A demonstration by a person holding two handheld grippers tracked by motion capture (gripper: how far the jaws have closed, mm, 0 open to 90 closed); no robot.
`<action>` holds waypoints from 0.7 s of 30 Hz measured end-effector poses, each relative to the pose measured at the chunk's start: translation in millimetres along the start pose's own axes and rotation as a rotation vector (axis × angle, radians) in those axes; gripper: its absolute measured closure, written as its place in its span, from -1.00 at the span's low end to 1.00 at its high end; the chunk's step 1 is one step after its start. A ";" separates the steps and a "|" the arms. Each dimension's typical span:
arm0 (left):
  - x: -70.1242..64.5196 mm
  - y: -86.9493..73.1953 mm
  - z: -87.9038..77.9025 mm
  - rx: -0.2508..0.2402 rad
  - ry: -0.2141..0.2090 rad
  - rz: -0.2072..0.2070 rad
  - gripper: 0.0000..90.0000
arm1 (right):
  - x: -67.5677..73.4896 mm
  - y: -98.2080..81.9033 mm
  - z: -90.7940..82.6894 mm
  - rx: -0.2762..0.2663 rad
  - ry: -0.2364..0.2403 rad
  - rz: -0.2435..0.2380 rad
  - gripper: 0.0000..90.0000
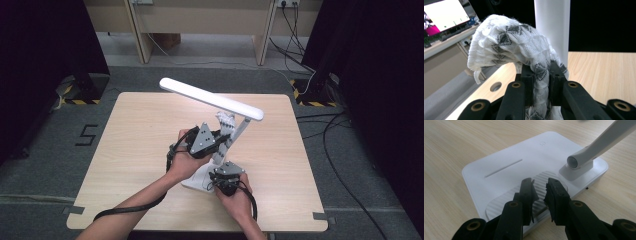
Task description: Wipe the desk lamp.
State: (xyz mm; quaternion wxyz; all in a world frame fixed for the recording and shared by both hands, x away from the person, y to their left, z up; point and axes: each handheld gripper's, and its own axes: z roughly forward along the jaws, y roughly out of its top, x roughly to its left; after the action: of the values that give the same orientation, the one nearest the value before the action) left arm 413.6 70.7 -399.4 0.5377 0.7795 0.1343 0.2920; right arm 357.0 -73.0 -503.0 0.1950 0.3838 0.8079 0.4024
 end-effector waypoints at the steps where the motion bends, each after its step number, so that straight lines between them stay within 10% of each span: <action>1: 0.0 0.0 0.0 0.000 0.000 0.000 0.74 | 0.0 0.0 0.0 0.000 0.000 0.000 0.67; 21: 2.0 -49.7 14.3 0.133 -0.005 -0.026 0.74 | 0.1 -0.2 0.0 0.000 0.000 -0.002 0.67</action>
State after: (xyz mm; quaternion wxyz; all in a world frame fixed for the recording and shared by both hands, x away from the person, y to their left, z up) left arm 429.0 80.0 -447.9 0.4888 0.8125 0.1619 0.2734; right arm 356.8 -72.9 -503.1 0.1954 0.3827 0.8084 0.4024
